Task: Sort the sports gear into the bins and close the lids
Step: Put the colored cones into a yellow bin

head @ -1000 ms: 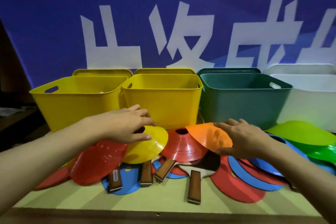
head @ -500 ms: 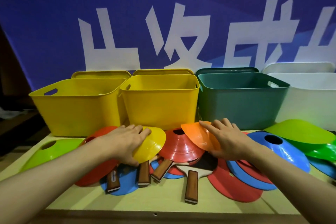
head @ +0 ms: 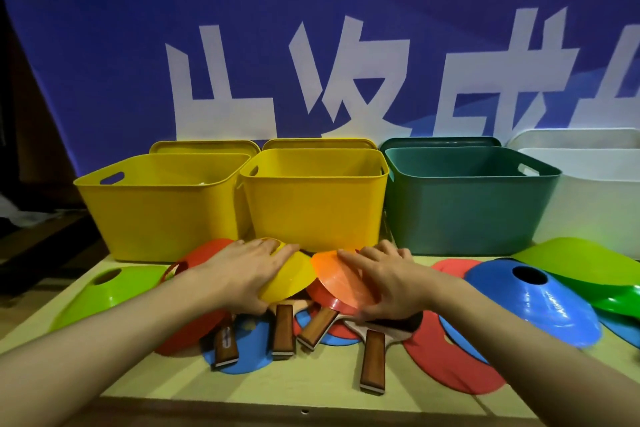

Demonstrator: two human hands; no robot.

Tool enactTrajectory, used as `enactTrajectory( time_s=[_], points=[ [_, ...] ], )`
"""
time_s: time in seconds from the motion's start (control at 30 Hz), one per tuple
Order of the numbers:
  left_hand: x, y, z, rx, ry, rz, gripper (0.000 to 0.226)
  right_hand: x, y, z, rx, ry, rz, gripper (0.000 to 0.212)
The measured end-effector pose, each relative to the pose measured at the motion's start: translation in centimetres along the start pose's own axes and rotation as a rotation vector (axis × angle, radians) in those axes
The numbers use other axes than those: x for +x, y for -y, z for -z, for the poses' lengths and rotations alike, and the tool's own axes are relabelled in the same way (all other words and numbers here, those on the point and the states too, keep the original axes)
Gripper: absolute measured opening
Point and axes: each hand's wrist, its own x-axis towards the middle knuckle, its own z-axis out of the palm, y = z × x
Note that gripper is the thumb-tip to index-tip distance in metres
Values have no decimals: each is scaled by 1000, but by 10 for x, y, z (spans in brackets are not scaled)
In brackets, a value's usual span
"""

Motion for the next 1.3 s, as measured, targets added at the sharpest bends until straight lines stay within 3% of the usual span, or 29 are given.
enactTrajectory(
  time_s=[0.23,0.53,0.7,0.87,1.03,1.17,1.23,1.3],
  points=[
    [-12,31,17,-135,-164,57,103,-10,-2,-2,-15,-115,-9,121],
    [25,73,91,-327,-550,22,100,-41,-10,21,115,-206,-25,108],
    [95,90,135,-268,-420,0,96,-57,-9,38,151,-307,-57,105],
    [134,86,121,-133,-239,-14,78,-63,-20,71,176,-455,-80,102],
    [90,72,83,-56,-187,-117,53,-23,-35,117,232,-608,-107,91],
    [33,83,63,-81,-116,-114,42,54,-35,157,113,-732,-103,84],
    [7,95,59,-84,-85,-84,40,95,-33,168,63,-670,-93,83],
    [-13,107,54,-57,-50,-54,39,131,-31,169,-2,-472,-116,81]
  ],
)
